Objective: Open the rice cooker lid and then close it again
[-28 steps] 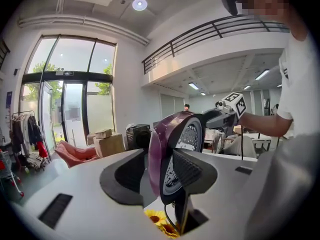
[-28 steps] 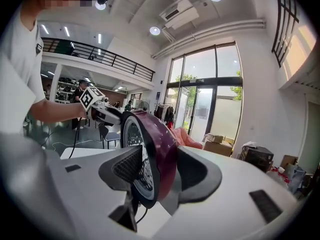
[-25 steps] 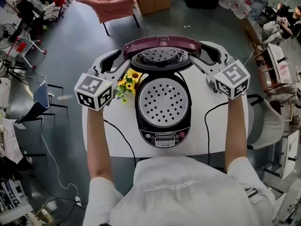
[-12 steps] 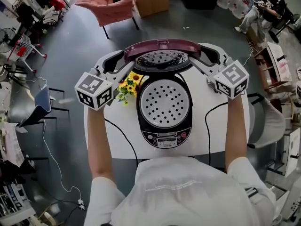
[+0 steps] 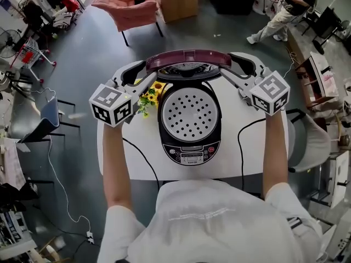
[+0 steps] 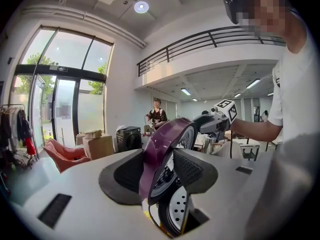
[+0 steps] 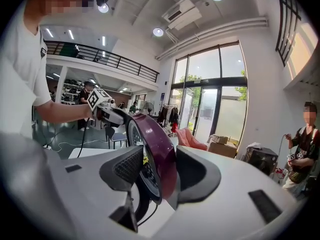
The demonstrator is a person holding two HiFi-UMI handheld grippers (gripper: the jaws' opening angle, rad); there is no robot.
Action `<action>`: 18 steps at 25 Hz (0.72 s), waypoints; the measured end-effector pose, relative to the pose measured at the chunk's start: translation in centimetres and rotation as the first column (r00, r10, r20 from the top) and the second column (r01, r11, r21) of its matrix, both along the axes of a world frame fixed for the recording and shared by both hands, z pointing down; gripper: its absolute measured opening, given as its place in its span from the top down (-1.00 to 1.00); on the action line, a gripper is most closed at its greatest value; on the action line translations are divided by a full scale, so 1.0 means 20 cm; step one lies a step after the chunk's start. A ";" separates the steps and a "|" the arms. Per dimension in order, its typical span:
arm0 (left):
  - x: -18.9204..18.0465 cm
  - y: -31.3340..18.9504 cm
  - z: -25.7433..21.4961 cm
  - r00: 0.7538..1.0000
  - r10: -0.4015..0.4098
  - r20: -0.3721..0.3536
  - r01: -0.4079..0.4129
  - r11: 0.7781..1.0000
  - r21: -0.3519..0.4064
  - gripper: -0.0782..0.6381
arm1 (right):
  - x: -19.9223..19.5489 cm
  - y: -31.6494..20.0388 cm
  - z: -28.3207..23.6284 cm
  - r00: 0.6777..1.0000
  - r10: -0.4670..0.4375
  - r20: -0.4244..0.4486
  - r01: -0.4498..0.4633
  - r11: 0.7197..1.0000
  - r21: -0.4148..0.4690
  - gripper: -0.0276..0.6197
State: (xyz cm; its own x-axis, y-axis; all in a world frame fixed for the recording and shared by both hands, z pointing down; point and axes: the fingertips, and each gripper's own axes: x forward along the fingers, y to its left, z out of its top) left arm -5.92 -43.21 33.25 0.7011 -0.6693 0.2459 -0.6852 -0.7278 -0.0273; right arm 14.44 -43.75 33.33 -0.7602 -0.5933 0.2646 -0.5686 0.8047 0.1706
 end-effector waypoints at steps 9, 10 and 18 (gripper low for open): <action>0.02 0.18 0.06 0.995 -0.042 0.088 0.042 0.999 0.001 0.22 | 0.03 0.20 0.04 0.999 -0.041 -0.025 0.040 0.999 -0.007 0.27; 0.03 0.20 0.07 0.994 -0.046 0.100 0.045 0.999 0.008 0.22 | 0.04 0.22 0.05 0.999 -0.048 -0.025 0.048 0.999 -0.011 0.27; 0.06 0.39 0.14 0.989 -0.037 0.145 0.033 0.999 0.029 0.10 | 0.04 0.40 0.11 0.993 -0.105 -0.054 0.104 0.994 -0.022 0.29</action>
State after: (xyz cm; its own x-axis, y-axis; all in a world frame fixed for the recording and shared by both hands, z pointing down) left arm -4.72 -35.36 36.10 0.6353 -0.7005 0.3251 -0.6977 -0.7011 -0.1473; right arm 15.22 -35.82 35.55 -0.8015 -0.5059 0.3188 -0.4716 0.8626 0.1831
